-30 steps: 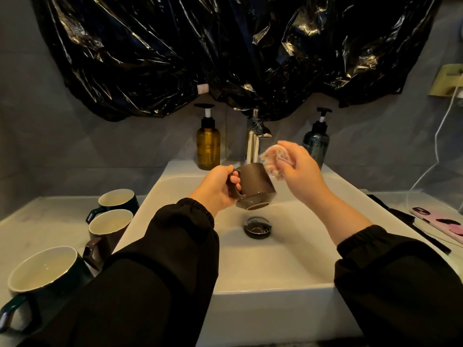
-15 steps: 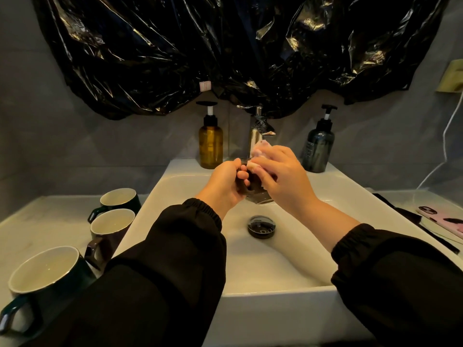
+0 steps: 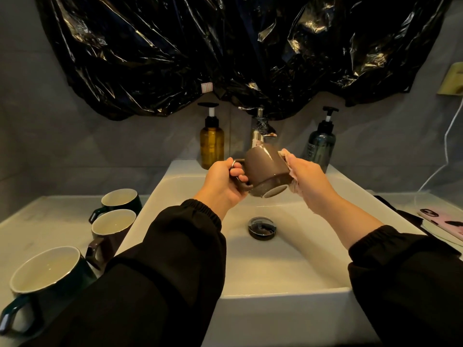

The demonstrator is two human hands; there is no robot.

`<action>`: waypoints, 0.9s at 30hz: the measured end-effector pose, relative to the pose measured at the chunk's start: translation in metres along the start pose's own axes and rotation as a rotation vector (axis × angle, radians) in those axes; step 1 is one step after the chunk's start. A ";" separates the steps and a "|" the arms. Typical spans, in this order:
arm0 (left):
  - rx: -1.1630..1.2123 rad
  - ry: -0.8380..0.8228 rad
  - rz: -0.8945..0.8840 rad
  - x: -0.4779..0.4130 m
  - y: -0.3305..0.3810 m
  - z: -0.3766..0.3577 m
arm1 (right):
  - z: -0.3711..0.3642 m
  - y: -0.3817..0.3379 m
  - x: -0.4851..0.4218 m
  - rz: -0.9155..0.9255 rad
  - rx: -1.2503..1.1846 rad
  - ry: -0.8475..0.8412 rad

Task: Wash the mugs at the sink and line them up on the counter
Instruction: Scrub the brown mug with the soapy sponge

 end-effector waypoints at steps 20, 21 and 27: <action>0.330 0.097 0.113 0.011 0.002 0.008 | 0.010 -0.083 0.053 0.792 0.447 0.526; 0.331 0.106 0.112 0.011 0.001 0.009 | 0.009 -0.086 0.054 0.810 0.457 0.517; 0.373 0.135 0.083 0.010 0.007 0.014 | -0.032 -0.085 0.060 0.995 0.707 0.305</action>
Point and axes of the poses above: each hand's wrist, its own x-axis away from the middle knuckle, its own z-axis out of the back of the hand, y = z × x, the point moved 10 cm from there along -x, towards the middle knuckle, and after that the axes turned 11 degrees about x, right-handed, at the moved point
